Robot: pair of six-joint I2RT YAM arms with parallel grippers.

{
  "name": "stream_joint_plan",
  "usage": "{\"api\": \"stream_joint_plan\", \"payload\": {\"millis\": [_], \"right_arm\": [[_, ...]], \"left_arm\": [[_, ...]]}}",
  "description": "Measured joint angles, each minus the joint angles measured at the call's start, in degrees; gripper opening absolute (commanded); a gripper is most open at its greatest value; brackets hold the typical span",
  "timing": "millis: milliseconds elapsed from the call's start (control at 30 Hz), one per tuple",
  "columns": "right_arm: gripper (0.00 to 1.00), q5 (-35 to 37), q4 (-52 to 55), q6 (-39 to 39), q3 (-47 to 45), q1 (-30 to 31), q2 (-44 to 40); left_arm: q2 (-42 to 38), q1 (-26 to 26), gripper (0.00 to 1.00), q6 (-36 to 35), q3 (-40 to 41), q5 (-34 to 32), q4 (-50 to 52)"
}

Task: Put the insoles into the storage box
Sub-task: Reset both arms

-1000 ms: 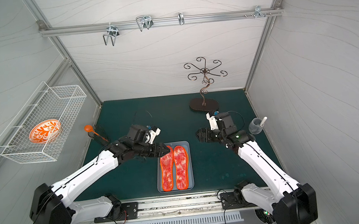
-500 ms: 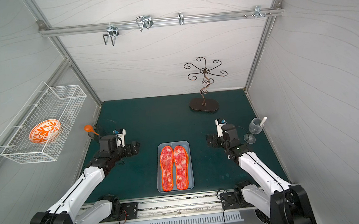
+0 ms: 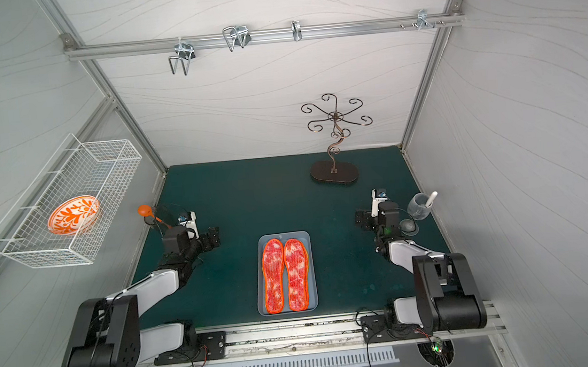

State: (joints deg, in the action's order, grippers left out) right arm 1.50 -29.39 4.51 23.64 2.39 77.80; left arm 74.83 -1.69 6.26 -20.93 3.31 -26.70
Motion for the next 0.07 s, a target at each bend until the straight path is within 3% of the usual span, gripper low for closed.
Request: {"api": "stream_joint_plan", "payload": {"millis": [67], "right_arm": [[0.99,-0.24,-2.05,-0.02,0.33,-0.46,1.77]], "left_arm": [[2.21,-0.61,1.00,-0.39,-0.50,0.31,-2.23]]}}
